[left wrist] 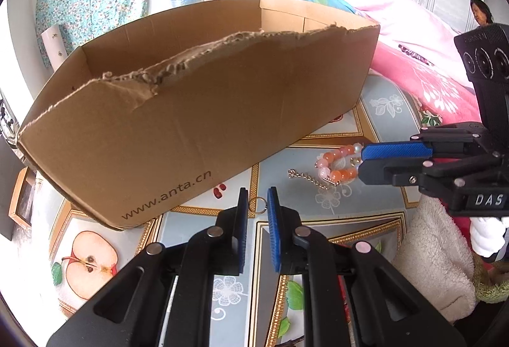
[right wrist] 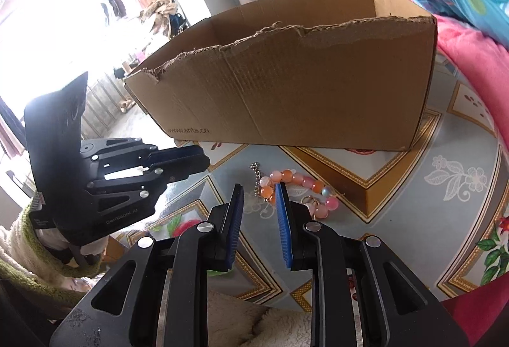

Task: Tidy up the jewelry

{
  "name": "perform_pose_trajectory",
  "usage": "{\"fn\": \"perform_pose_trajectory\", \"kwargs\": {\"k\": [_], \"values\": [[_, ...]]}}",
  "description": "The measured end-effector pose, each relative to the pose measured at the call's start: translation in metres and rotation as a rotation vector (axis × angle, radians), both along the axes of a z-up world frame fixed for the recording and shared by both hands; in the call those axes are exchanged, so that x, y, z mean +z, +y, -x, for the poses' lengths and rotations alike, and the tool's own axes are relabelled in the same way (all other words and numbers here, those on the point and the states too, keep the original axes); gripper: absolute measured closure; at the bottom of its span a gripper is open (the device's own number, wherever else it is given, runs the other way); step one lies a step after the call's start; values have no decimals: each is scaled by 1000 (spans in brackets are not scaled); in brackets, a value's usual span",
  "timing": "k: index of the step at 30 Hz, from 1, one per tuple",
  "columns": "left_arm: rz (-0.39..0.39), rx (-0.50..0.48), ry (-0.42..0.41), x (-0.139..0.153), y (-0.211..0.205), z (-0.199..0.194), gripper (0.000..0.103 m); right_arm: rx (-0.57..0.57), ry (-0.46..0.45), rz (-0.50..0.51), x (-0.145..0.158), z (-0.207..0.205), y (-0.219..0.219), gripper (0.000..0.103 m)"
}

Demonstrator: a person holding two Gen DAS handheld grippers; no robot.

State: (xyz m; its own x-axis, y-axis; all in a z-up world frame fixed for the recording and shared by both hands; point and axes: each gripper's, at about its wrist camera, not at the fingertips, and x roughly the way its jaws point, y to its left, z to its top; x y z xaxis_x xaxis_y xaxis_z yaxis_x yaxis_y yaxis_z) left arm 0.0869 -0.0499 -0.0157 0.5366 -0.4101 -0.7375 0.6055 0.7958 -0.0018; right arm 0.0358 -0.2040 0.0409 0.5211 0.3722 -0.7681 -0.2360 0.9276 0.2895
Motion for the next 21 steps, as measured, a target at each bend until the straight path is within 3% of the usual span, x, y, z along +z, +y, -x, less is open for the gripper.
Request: {"fn": "perform_pose_trajectory", "kwargs": {"k": [8, 11, 13, 16, 21], "values": [[35, 42, 19, -1, 15, -2, 91, 95, -74, 335, -12, -1, 38, 82], [44, 55, 21, -2, 20, -3, 91, 122, -73, 409, -19, -4, 45, 84], [50, 62, 21, -2, 22, -3, 91, 129, -77, 418, -20, -5, 46, 95], [58, 69, 24, -2, 24, -4, 91, 108, -95, 389, -14, -8, 39, 96], [65, 72, 23, -2, 24, -3, 91, -16, -105, 228, 8, -19, -8, 96]]}}
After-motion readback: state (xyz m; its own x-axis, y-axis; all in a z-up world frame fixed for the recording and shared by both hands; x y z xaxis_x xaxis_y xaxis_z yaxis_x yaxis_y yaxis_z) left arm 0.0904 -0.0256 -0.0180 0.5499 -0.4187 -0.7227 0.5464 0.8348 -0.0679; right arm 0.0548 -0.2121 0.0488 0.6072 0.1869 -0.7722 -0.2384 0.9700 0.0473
